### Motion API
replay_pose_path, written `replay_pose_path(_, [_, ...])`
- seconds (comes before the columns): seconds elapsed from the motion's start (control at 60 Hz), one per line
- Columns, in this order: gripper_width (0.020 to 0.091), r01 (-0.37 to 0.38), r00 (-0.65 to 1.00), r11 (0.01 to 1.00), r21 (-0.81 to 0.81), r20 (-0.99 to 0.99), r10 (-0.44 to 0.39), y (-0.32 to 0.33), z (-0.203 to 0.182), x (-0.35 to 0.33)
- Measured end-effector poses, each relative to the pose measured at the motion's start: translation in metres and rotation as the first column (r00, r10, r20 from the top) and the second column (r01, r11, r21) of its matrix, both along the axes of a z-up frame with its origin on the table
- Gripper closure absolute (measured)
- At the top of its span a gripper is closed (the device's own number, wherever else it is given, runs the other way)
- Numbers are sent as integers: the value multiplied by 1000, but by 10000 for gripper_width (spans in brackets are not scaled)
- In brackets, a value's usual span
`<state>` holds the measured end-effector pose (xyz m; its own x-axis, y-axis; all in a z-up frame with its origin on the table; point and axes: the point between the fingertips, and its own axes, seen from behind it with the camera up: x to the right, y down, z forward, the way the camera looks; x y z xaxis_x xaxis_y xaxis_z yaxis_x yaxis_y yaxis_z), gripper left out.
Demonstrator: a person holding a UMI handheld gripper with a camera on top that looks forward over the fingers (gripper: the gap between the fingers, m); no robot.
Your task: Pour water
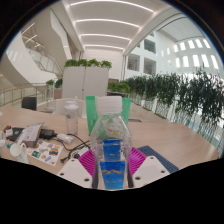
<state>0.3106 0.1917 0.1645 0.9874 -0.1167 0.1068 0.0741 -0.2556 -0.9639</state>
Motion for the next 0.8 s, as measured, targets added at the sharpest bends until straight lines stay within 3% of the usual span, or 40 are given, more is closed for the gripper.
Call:
replay_pose_path(0.117, [709, -40, 956, 999, 12, 293, 34, 5, 71, -48])
replay_pose_path(0.2, [710, -68, 827, 997, -27, 558, 71, 6, 96, -95])
replay_pose_path(0.267, [710, -68, 638, 995, -74, 764, 101, 5, 106, -123])
replay_pose_path(0.35, [711, -59, 355, 982, -181, 915, 190, 20, 63, -179])
replay_pose_path(0.5, [711, -6, -167, 934, -357, 922, 351, 15, 18, -219])
replay_pose_path(0.6, [709, 55, -401, 922, -383, 837, 372, 18, 17, -231])
replay_pose_path(0.8, [710, 120, -525, 912, -392, 755, 394, 31, 16, -243])
